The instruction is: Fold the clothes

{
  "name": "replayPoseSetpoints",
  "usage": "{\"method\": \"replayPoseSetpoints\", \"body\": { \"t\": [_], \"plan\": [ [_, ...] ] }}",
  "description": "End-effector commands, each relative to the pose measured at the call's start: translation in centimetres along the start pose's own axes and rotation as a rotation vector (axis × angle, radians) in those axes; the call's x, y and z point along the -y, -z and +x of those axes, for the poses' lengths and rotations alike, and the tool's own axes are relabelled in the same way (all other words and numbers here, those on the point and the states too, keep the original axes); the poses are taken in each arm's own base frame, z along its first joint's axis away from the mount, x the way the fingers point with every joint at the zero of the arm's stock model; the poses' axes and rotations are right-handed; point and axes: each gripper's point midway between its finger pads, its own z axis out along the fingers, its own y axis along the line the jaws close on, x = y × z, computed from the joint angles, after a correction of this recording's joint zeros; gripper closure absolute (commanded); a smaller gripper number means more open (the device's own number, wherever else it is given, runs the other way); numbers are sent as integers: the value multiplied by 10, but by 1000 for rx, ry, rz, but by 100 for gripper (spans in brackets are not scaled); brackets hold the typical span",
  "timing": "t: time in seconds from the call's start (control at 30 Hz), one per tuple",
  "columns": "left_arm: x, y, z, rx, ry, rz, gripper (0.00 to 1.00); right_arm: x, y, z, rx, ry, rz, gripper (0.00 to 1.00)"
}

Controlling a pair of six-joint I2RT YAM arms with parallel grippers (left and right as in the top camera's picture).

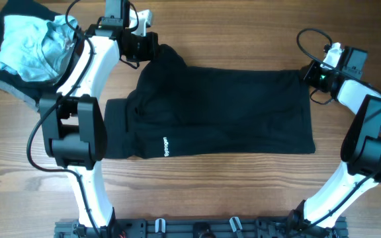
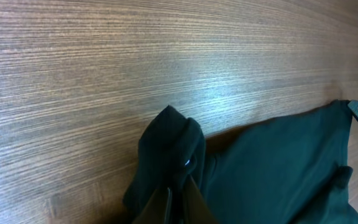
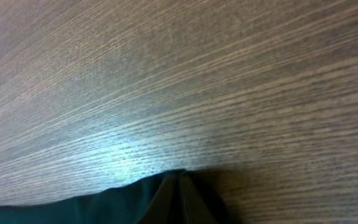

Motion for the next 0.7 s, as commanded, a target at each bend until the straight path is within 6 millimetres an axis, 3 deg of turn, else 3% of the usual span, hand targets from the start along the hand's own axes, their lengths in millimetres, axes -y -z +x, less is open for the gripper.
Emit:
{"method": "replayPoseSetpoints", "body": {
  "t": [0.0,0.13,0.23,0.3,0.4,0.47,0.53,0.67],
  "plan": [
    [11,39,-17,85,-41,-53,96,-24,36,-33,83,13,-37,96],
    [12,83,-11,105,-35,-177,96,-15,93,-54,150,-15,105,96],
    [15,89,-9,100,-43,-179,96,-15,100,-41,98,-5,119,96],
    [12,88,5,45,-20,-189,96,-15,103,-31,56,19,127,96],
    [3,93,43,-96,43,-237,96,-8,120,-19,20,-40,187,96],
    [-8,103,82,-248,105,-312,96,8,138,13,-70,-253,311,96],
    [-9,118,121,-406,167,-343,96,20,151,47,-190,-306,416,96],
    [-13,124,166,-578,233,-369,95,34,168,76,-297,-321,538,96]
  ]
}}
